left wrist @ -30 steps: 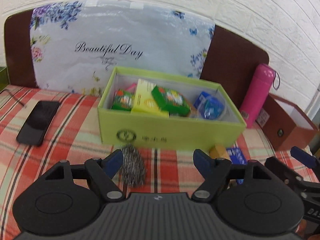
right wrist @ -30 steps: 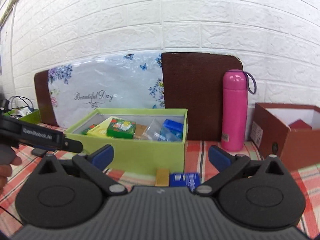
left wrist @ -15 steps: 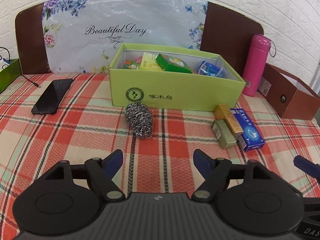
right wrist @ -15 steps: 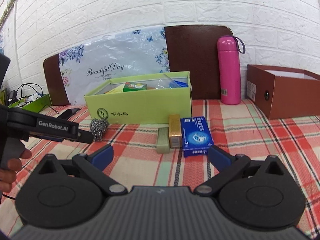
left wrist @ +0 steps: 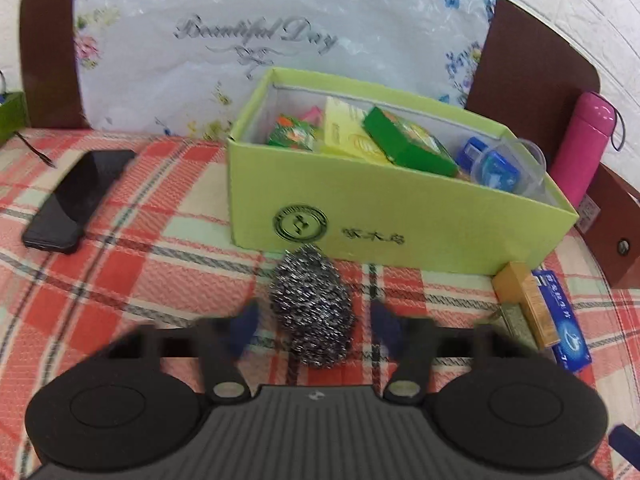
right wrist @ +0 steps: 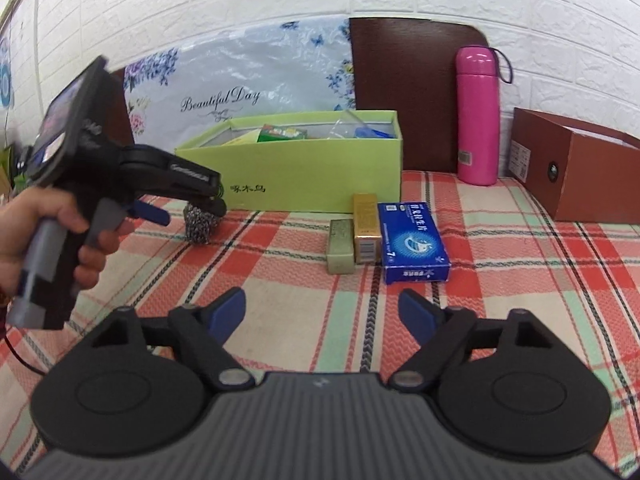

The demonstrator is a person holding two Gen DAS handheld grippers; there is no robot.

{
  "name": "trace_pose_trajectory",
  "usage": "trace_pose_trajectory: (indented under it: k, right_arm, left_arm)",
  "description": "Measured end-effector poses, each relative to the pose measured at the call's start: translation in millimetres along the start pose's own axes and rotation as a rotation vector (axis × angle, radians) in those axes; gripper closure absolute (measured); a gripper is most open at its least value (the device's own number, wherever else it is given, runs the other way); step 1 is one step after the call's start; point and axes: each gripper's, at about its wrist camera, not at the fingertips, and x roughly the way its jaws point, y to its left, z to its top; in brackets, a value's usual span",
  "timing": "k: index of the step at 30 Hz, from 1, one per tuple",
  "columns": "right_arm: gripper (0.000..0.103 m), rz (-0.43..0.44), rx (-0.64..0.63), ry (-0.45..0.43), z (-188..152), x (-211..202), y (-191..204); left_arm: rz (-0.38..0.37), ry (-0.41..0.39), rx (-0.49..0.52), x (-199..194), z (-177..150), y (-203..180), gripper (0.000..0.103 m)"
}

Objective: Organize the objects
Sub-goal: 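Grasp the steel wool scrubber with the left tool while the right tool grasps the olive-green box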

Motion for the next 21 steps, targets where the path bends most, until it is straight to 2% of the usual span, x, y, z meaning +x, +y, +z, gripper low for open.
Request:
trace_pose_trajectory:
  k: [2, 7, 9, 10, 11, 15, 21]
  right_arm:
    - [0.043, -0.002, -0.014, 0.012, 7, 11, 0]
    - [0.056, -0.043, -0.045, 0.079, 26, 63, 1]
    - [0.058, -0.065, -0.026, 0.105, 28, 84, -2]
    - [0.063, -0.07, -0.015, 0.114, 29, 92, -3]
    - [0.081, -0.063, -0.004, 0.129, 27, 98, -6]
    - [0.081, -0.011, -0.009, 0.153, 16, 80, -5]
    - [0.08, 0.06, -0.022, 0.206, -12, 21, 8]
  left_arm:
    - [-0.035, -0.001, -0.005, -6, -6, 4, 0.068]
    - [-0.087, 0.009, 0.035, -36, -31, 7, 0.069]
    - [-0.104, 0.016, 0.037, -44, -41, 7, 0.069]
    - [-0.113, 0.018, 0.045, -48, -46, 6, 0.069]
    - [-0.12, 0.021, 0.056, -51, -49, 4, 0.069]
    - [-0.138, 0.033, 0.114, -63, -61, 0, 0.069]
    - [-0.17, 0.067, 0.168, -86, -85, -3, 0.069]
